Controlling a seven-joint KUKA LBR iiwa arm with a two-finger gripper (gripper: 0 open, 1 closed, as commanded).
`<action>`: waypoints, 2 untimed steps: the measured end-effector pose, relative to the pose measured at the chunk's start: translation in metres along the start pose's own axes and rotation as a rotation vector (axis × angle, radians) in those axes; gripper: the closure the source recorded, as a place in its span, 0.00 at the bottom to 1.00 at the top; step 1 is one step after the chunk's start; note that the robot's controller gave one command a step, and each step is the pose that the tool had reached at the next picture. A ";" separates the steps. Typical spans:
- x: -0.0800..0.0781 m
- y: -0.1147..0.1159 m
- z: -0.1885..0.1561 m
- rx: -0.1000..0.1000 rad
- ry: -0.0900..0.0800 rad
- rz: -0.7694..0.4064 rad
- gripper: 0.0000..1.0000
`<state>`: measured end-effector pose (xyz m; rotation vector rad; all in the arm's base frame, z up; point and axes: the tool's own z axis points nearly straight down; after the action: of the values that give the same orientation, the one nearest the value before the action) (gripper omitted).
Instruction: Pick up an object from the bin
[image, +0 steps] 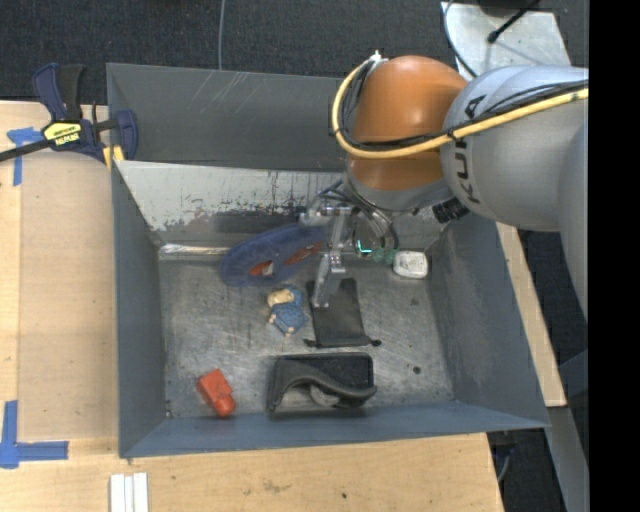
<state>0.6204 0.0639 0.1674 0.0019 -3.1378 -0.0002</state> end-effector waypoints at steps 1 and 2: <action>0.000 0.011 0.082 -0.002 -0.010 0.148 0.00; -0.001 0.011 0.080 -0.002 -0.013 0.147 1.00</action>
Offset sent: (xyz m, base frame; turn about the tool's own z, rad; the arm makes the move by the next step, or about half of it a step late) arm -0.0025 0.0114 -0.0822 0.1469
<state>0.6207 0.0748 0.0879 -0.2298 -3.1427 -0.0032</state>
